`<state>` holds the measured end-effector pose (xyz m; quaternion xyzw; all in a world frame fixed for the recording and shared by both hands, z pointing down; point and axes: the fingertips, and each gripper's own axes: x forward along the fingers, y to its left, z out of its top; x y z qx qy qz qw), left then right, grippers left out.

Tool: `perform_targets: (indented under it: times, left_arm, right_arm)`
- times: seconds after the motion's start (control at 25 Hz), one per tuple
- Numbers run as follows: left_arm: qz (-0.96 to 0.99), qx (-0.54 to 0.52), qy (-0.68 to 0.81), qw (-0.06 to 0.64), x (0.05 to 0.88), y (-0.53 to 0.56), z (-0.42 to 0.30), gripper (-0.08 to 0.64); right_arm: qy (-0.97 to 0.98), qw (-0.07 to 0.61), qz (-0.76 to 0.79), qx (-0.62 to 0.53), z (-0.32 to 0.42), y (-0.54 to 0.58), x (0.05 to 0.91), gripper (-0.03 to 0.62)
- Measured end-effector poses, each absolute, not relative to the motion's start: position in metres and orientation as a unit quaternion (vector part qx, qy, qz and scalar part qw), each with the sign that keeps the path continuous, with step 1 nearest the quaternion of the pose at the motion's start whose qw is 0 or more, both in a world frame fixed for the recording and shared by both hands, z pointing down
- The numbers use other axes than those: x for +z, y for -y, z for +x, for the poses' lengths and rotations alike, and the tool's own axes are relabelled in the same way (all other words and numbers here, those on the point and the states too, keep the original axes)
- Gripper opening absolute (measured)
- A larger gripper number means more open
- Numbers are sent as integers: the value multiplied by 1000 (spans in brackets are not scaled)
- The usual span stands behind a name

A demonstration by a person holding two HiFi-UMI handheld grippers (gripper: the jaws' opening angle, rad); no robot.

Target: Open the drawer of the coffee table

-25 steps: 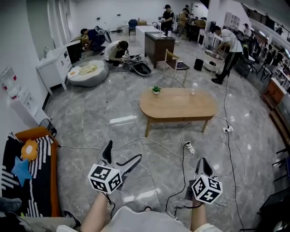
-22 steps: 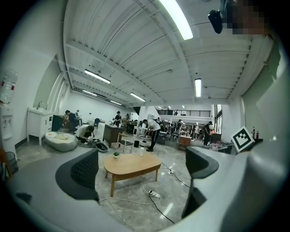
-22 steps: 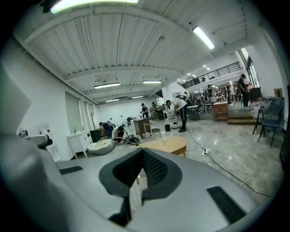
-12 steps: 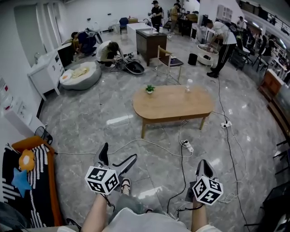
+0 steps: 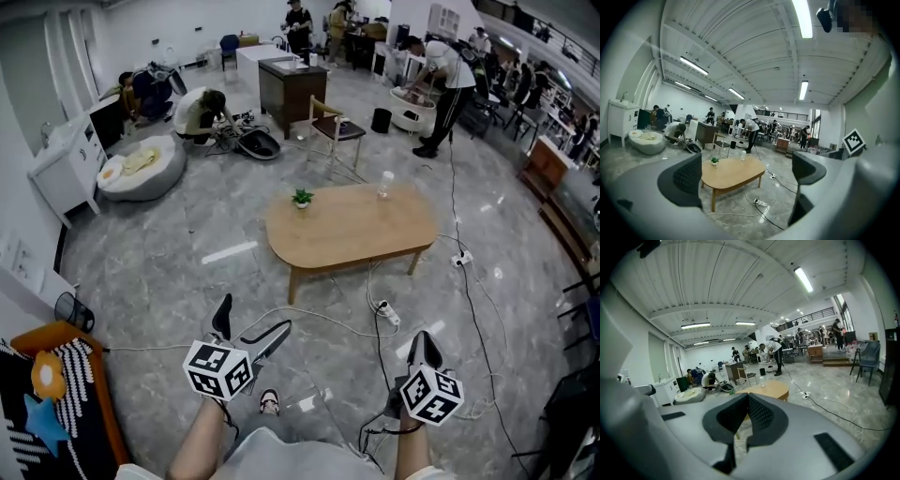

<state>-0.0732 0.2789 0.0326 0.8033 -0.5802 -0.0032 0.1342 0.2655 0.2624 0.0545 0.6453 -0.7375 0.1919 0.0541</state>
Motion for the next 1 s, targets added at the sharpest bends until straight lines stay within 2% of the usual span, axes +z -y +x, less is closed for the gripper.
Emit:
perform_targets:
  times: [0.44, 1.0]
  left_arm:
    - [824, 5, 548, 145, 35, -166, -169, 577]
    - [831, 39, 521, 192, 87, -82, -166, 577]
  right_arm:
    - [705, 42, 678, 204, 182, -194, 58, 0]
    - [660, 75, 706, 244, 195, -144, 100, 0]
